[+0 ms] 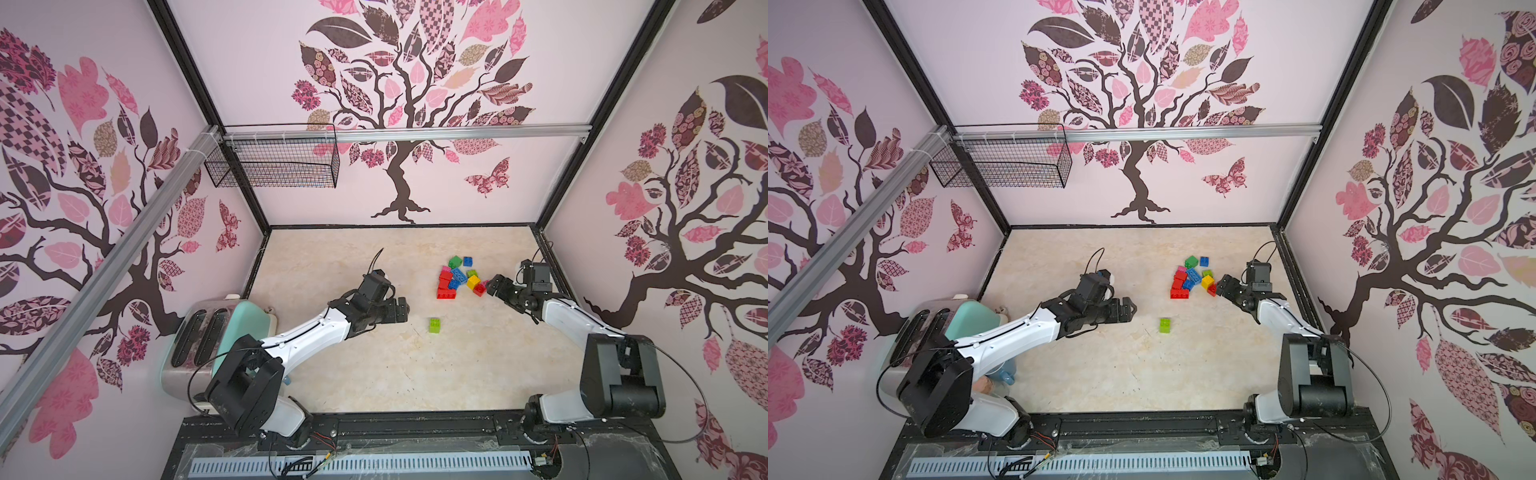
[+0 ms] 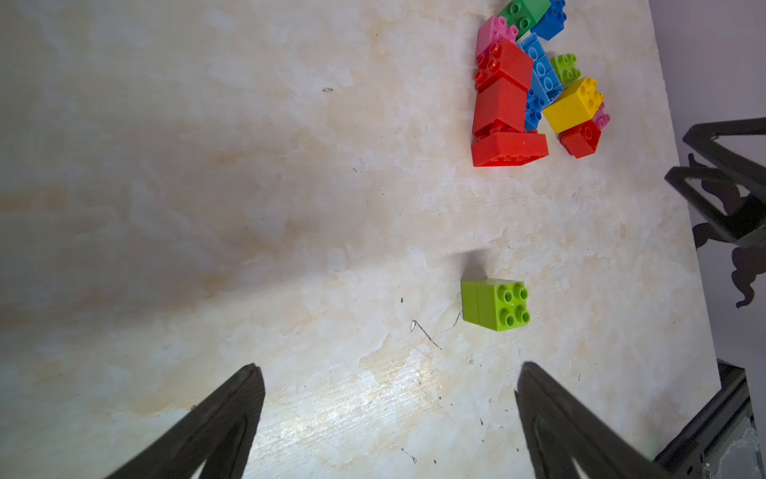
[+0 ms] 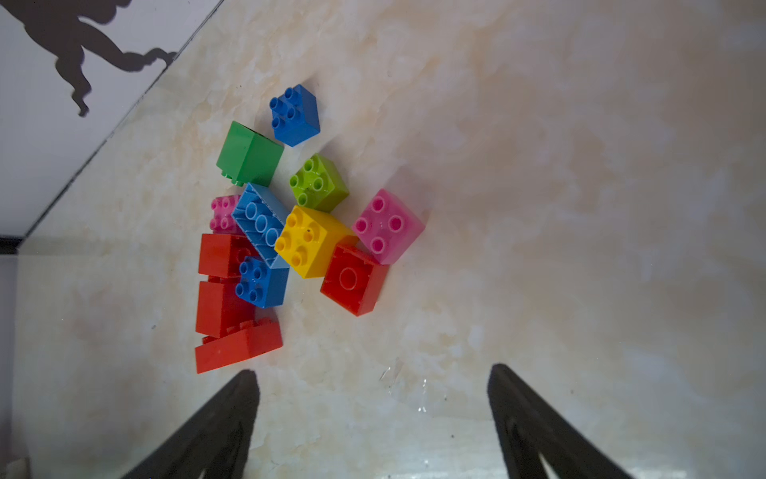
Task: Assemble the number 4 with lego
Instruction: Adjust the lego brick at the center of the board.
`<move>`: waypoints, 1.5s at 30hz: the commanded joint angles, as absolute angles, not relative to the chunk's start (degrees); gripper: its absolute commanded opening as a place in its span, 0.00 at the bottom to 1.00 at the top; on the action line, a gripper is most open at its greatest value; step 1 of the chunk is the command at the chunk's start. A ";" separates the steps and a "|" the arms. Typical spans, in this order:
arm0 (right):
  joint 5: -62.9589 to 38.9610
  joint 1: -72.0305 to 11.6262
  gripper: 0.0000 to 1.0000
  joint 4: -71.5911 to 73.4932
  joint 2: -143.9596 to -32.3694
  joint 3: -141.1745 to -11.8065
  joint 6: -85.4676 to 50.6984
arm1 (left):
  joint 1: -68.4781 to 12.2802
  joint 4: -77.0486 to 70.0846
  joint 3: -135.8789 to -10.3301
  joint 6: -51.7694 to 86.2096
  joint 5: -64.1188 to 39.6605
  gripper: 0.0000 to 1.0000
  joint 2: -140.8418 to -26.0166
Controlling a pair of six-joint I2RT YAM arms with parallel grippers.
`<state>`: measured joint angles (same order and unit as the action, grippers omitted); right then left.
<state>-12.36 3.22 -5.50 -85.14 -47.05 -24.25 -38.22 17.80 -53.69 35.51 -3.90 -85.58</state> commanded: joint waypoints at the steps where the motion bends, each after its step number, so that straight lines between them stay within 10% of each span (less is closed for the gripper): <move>1: -10.12 3.17 0.84 -10.78 -90.59 -52.79 -19.05 | -38.65 18.89 -58.25 34.35 -6.94 0.98 -87.79; 5: -5.75 2.83 0.59 -10.58 -94.90 -56.08 -18.01 | -39.36 19.85 -60.30 34.01 -7.83 0.98 -90.22; 12: -8.60 2.69 0.54 -15.26 -105.20 -65.81 -11.70 | -41.50 20.95 -64.25 34.06 -12.12 0.98 -95.15; 45: -8.03 -6.42 0.69 -21.44 -99.98 -64.41 -11.88 | -44.74 18.87 -74.46 34.55 -29.22 0.98 -109.35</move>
<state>-7.90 -6.35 -20.82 -101.16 -64.90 -11.03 -44.31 20.62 -71.75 34.57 -26.44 -108.18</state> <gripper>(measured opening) 0.690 0.980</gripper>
